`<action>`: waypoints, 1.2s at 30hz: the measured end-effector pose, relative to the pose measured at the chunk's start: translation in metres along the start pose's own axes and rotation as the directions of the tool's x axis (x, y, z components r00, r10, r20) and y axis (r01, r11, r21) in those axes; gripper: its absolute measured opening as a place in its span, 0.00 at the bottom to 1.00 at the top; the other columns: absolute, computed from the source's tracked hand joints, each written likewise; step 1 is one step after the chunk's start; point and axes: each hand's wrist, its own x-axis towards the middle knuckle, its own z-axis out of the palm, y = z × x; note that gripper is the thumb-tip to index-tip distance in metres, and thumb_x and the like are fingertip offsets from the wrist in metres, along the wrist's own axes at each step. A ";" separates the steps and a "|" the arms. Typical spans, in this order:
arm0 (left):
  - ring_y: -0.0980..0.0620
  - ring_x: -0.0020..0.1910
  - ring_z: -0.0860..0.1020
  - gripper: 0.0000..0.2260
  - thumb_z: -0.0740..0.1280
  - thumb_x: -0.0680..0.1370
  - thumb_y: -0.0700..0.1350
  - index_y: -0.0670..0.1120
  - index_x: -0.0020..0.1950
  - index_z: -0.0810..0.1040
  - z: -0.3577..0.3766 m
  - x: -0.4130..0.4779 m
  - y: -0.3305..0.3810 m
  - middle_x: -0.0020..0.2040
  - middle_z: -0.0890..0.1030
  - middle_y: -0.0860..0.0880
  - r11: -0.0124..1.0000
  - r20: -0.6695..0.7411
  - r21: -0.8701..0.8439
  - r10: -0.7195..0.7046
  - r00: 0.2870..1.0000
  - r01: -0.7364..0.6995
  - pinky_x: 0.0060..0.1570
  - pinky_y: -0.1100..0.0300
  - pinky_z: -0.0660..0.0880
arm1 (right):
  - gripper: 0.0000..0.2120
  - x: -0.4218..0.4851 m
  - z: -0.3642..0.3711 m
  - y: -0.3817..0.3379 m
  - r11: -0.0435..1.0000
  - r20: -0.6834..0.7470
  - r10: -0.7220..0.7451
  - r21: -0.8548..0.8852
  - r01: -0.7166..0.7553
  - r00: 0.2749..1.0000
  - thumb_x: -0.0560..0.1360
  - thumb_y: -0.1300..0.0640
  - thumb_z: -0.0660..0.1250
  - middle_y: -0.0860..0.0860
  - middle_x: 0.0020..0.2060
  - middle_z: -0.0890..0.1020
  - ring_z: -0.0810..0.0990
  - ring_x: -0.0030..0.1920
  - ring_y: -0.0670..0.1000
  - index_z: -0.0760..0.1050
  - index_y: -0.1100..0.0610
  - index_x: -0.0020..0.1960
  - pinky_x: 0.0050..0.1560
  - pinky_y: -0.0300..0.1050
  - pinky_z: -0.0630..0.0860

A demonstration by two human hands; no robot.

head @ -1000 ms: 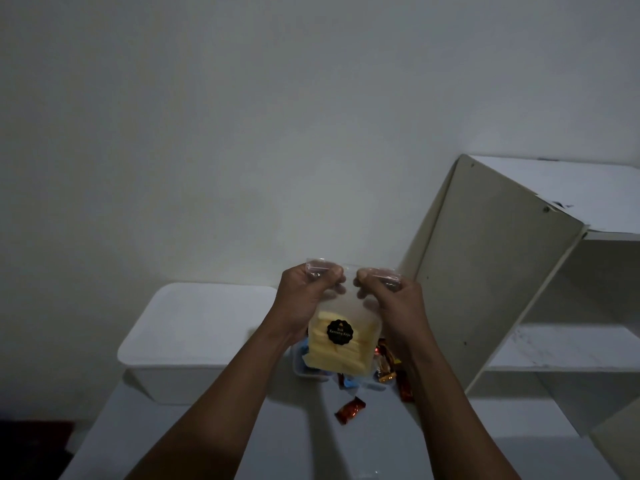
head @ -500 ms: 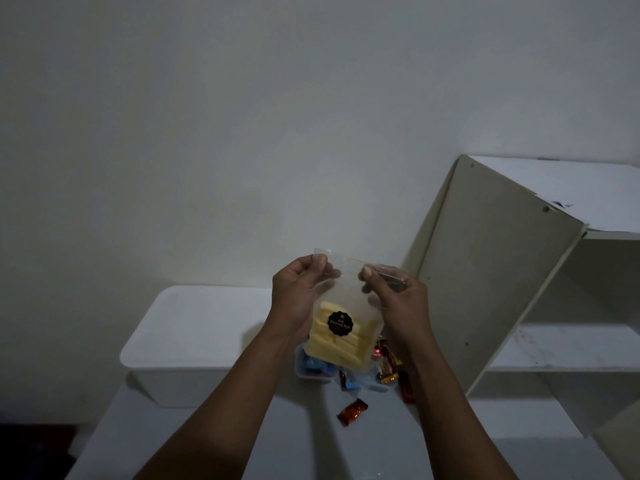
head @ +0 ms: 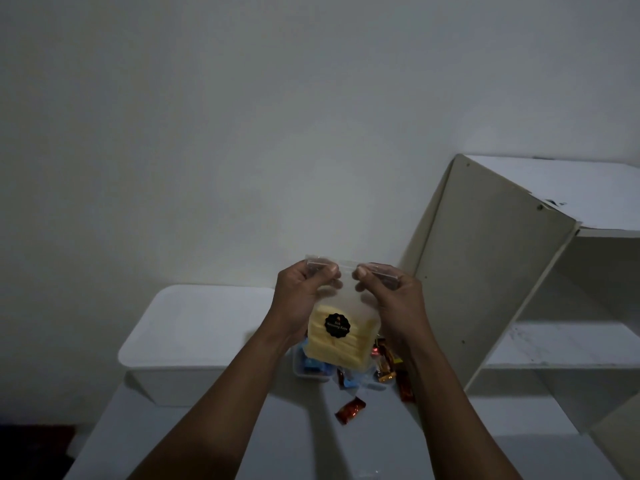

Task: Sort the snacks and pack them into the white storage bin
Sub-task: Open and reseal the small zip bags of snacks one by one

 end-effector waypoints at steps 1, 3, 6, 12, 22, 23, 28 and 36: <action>0.49 0.39 0.82 0.02 0.69 0.76 0.37 0.40 0.47 0.81 -0.002 0.001 -0.001 0.39 0.83 0.46 0.999 -0.006 0.031 0.008 1.000 -0.007 0.44 0.57 0.80 | 0.07 0.001 -0.001 0.000 1.000 0.018 0.015 -0.006 -0.015 1.000 0.73 0.58 0.74 0.50 0.39 0.87 0.83 0.39 0.45 0.84 0.60 0.49 0.41 0.40 0.79; 0.48 0.39 0.82 0.02 0.70 0.76 0.39 0.41 0.46 0.82 -0.006 0.002 -0.004 0.39 0.84 0.46 0.993 -0.007 0.118 0.030 1.000 -0.029 0.47 0.53 0.80 | 0.06 0.006 -0.007 -0.004 0.997 0.071 0.044 -0.074 -0.039 0.997 0.73 0.58 0.74 0.51 0.38 0.86 0.83 0.38 0.45 0.84 0.60 0.47 0.40 0.40 0.78; 0.50 0.39 0.82 0.04 0.70 0.76 0.41 0.41 0.46 0.82 -0.008 0.001 -0.008 0.37 0.84 0.48 0.995 -0.041 0.094 0.022 0.999 -0.018 0.51 0.49 0.80 | 0.04 0.016 -0.020 -0.013 0.966 0.179 0.048 -0.257 -0.001 0.983 0.73 0.59 0.74 0.52 0.35 0.86 0.81 0.34 0.42 0.85 0.59 0.45 0.35 0.34 0.75; 0.48 0.41 0.84 0.04 0.70 0.77 0.40 0.41 0.45 0.83 -0.006 -0.004 -0.013 0.41 0.85 0.45 0.951 0.067 0.300 0.051 0.996 -0.068 0.49 0.51 0.80 | 0.03 0.025 -0.014 -0.017 0.835 0.339 0.014 -0.521 0.176 0.941 0.73 0.59 0.74 0.47 0.30 0.83 0.78 0.31 0.45 0.85 0.56 0.40 0.35 0.42 0.75; 0.44 0.40 0.83 0.04 0.70 0.77 0.40 0.42 0.43 0.84 -0.004 -0.006 -0.019 0.40 0.85 0.43 0.959 -0.053 0.268 0.113 0.992 -0.095 0.51 0.48 0.79 | 0.13 0.022 0.001 -0.012 0.691 0.432 -0.013 -0.648 0.321 0.902 0.80 0.54 0.64 0.48 0.28 0.73 0.67 0.27 0.43 0.79 0.61 0.41 0.30 0.38 0.64; 0.45 0.40 0.83 0.04 0.71 0.76 0.40 0.42 0.42 0.83 -0.003 -0.006 -0.017 0.39 0.85 0.43 0.962 -0.073 0.255 0.121 0.990 -0.099 0.50 0.49 0.79 | 0.14 0.022 0.001 -0.013 0.693 0.435 -0.025 -0.642 0.329 0.900 0.80 0.53 0.64 0.49 0.29 0.73 0.67 0.28 0.45 0.78 0.62 0.41 0.31 0.40 0.64; 0.50 0.37 0.82 0.03 0.71 0.76 0.40 0.43 0.42 0.83 -0.008 -0.006 -0.011 0.35 0.84 0.48 0.974 -0.142 0.200 0.138 0.980 -0.108 0.45 0.59 0.80 | 0.13 0.022 -0.008 -0.012 0.715 0.434 -0.033 -0.619 0.325 0.900 0.79 0.52 0.66 0.48 0.29 0.75 0.70 0.29 0.45 0.77 0.56 0.38 0.32 0.41 0.68; 0.52 0.35 0.81 0.04 0.70 0.76 0.41 0.41 0.43 0.82 -0.022 -0.005 -0.008 0.34 0.82 0.47 0.998 -0.236 0.028 0.068 0.969 -0.063 0.45 0.58 0.80 | 0.14 0.017 -0.030 0.000 0.834 0.325 -0.032 -0.512 0.205 0.945 0.79 0.50 0.67 0.52 0.32 0.79 0.78 0.34 0.46 0.78 0.58 0.39 0.39 0.45 0.76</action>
